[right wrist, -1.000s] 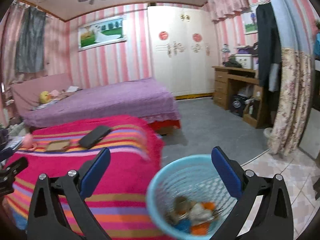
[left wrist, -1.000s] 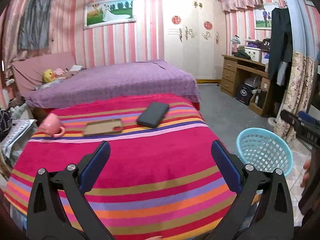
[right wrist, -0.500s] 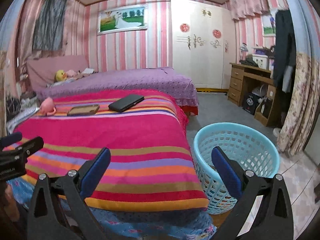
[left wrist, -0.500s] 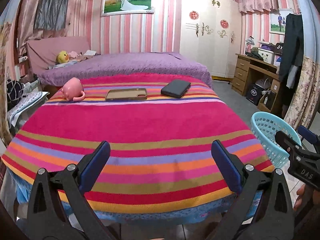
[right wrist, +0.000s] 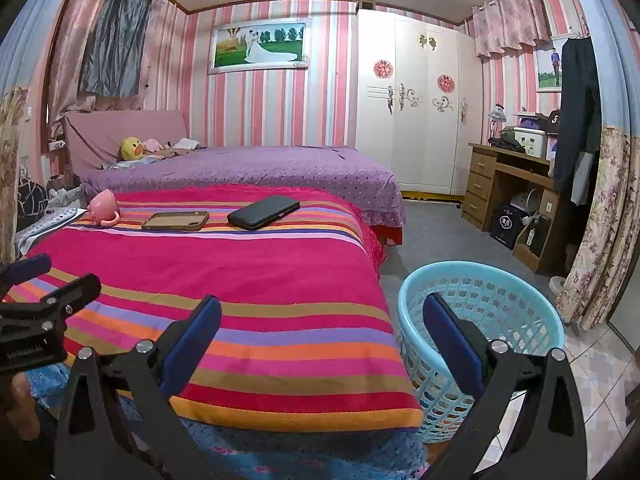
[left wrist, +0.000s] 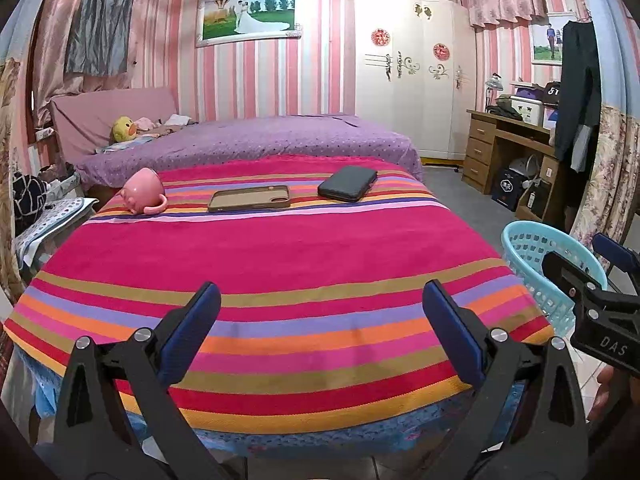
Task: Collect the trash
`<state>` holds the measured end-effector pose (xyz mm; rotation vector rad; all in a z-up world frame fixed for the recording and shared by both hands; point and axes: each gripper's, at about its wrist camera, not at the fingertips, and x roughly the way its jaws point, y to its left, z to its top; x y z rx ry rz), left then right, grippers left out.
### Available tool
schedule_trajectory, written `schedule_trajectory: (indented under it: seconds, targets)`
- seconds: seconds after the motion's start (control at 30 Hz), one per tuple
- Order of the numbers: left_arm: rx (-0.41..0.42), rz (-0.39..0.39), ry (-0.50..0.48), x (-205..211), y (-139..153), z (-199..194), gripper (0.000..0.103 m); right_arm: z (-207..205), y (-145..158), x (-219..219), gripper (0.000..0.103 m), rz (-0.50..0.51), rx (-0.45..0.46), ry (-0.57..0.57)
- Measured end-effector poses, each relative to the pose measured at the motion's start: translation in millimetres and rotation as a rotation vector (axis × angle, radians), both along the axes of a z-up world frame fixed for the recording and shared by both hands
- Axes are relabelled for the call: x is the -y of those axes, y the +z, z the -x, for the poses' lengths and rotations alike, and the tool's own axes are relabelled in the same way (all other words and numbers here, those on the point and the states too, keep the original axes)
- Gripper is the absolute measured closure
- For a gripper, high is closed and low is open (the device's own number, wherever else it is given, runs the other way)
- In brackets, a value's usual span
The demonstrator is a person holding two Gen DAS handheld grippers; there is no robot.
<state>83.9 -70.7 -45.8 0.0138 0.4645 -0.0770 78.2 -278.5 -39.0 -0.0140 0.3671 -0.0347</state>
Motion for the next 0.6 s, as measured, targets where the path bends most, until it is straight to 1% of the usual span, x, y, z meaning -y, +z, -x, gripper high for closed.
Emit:
schedule_trajectory:
  seconds: [0.6]
  targets:
    - [0.009,0.008,-0.002,0.0,-0.4,1.9,0.006,3.1,1.1,-0.3,0.005,0.008,0.023,0.006]
